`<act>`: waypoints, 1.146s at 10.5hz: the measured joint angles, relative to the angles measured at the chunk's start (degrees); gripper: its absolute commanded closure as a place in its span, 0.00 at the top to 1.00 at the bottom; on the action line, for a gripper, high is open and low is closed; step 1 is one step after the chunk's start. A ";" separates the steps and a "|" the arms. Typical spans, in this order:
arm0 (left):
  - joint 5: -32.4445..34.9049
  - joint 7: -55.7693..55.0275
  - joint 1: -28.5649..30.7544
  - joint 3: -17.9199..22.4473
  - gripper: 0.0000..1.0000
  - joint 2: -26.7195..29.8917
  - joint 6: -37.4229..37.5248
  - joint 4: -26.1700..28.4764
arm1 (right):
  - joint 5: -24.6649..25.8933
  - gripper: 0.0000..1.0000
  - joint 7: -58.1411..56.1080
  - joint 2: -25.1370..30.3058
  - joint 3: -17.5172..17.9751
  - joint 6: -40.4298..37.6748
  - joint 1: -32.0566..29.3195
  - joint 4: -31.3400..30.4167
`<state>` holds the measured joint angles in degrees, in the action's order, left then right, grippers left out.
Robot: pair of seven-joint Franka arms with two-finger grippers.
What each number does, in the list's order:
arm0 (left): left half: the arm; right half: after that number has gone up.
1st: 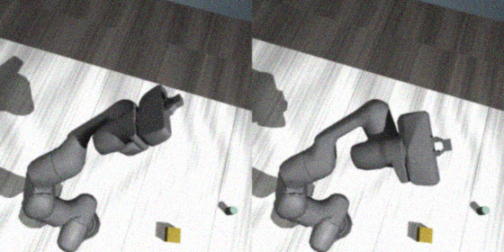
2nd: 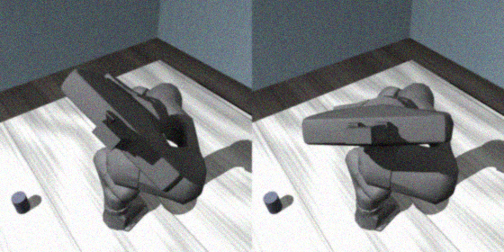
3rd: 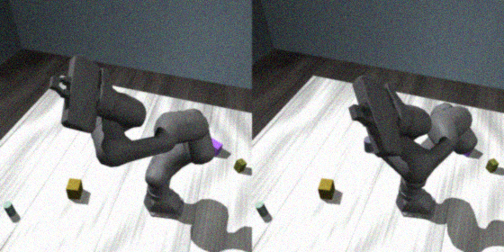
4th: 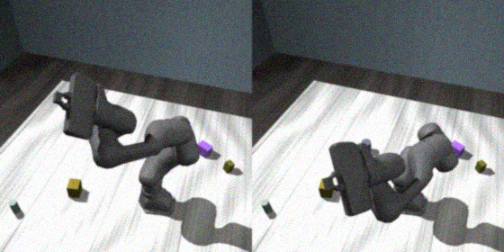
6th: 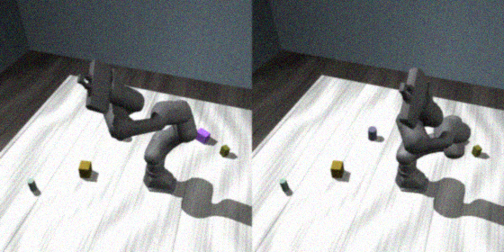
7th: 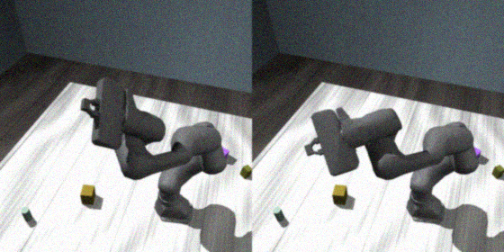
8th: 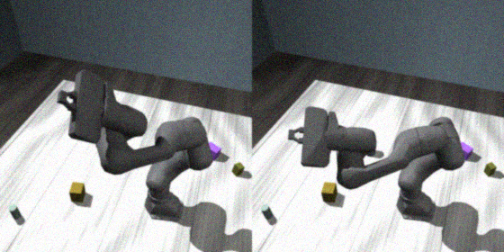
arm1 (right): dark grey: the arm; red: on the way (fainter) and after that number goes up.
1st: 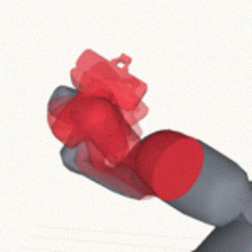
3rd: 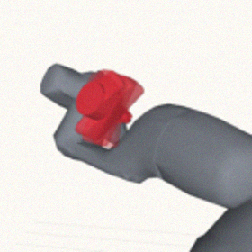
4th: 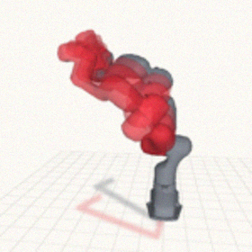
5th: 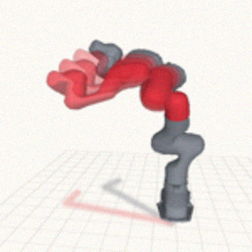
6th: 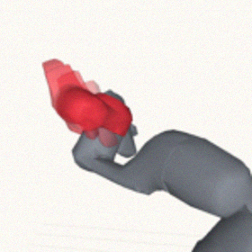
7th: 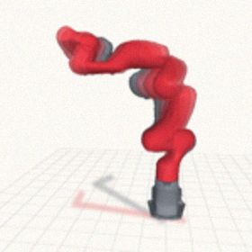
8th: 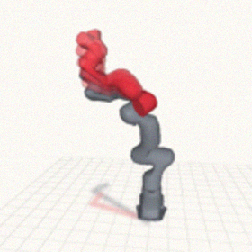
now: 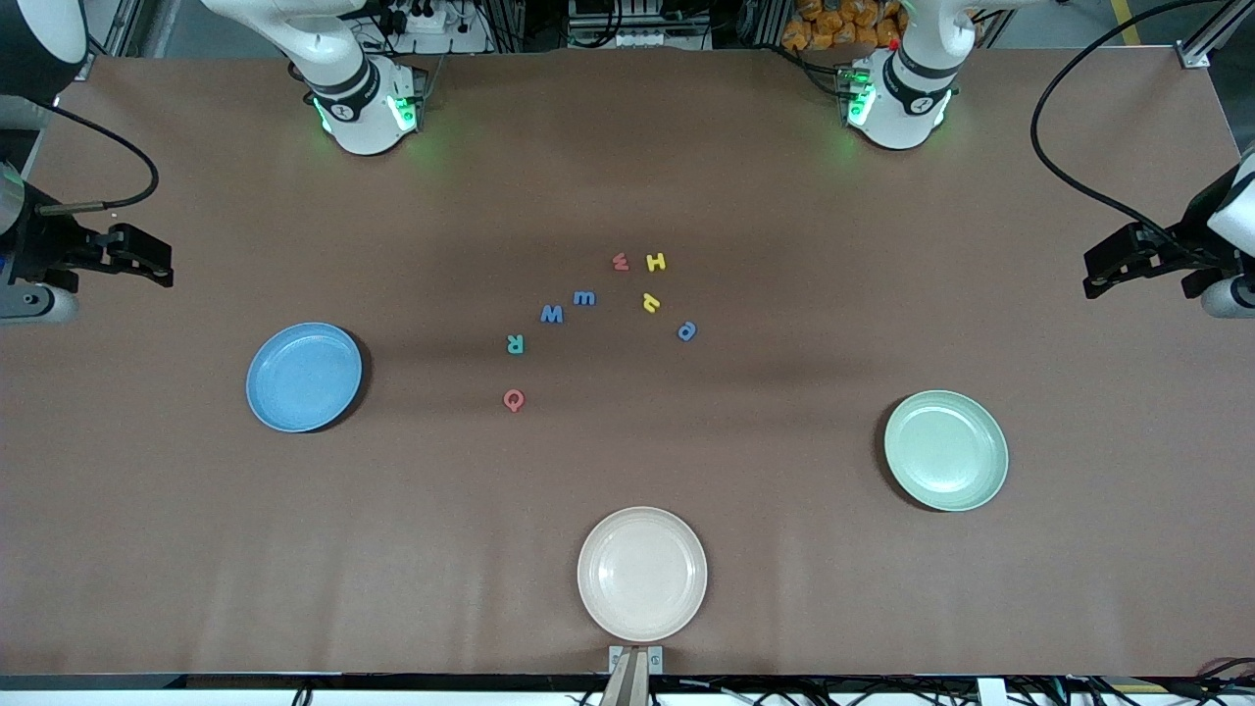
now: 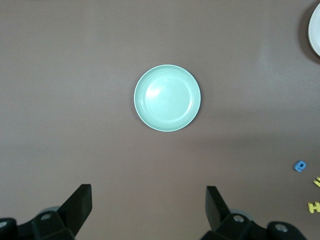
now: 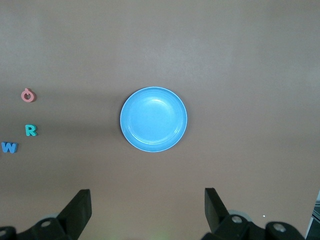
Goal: Sort uppercase to blue plate, lowercase to green plate
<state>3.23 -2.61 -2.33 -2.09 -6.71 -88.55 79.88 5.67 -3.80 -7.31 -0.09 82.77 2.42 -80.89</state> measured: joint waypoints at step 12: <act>-1.27 0.00 -0.41 -3.39 1.00 -1.07 0.15 0.81 | -5.10 1.00 -3.84 4.18 -0.32 3.80 -4.08 -4.48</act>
<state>1.96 -2.61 -2.74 -5.48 -7.79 -88.39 80.69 0.57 -7.64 -3.14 -0.41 86.57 -1.67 -85.36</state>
